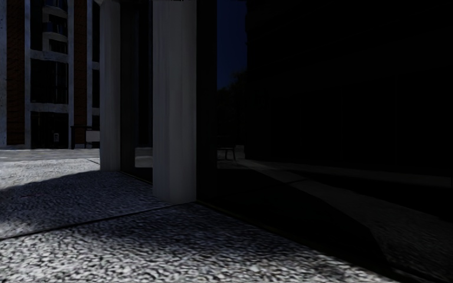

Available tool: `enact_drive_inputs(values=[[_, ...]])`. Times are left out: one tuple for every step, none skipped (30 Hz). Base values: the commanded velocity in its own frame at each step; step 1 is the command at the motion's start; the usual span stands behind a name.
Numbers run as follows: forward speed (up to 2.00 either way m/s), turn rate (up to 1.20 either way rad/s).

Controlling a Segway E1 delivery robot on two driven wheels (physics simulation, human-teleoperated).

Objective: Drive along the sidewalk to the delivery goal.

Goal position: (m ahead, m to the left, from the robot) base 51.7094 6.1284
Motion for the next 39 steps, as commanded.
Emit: enact_drive_inputs(values=[[1.38, 1.16], [1.38, 1.16], [1.38, 1.16], [1.38, 1.16], [1.38, 1.16], [1.38, 1.16], [1.38, 1.16], [1.39, 1.16], [1.41, 1.16], [1.41, 1.13], [1.42, 1.1], [1.42, 1.1], [1.42, 1.1], [1.42, 1.09], [1.45, 1.09], [1.45, 1.09], [1.5, 1.09], [1.51, 1.09], [1.52, 1.09], [1.52, 1.09], [1.52, 1.09], [1.52, 1.09], [1.52, 1.09], [1.52, 1.03], [1.52, 1.03], [1.52, 0.2], [1.52, 0.0], [1.52, 0.0], [1.52, 0.0], [1.5, 0.0], [1.4, 0.0], [1.33, 0.0], [1.27, 0.0], [1.27, 0.0], [1.25, 0.0], [1.24, -0.16], [1.24, -0.38], [1.24, -0.38], [1.24, -0.46]])
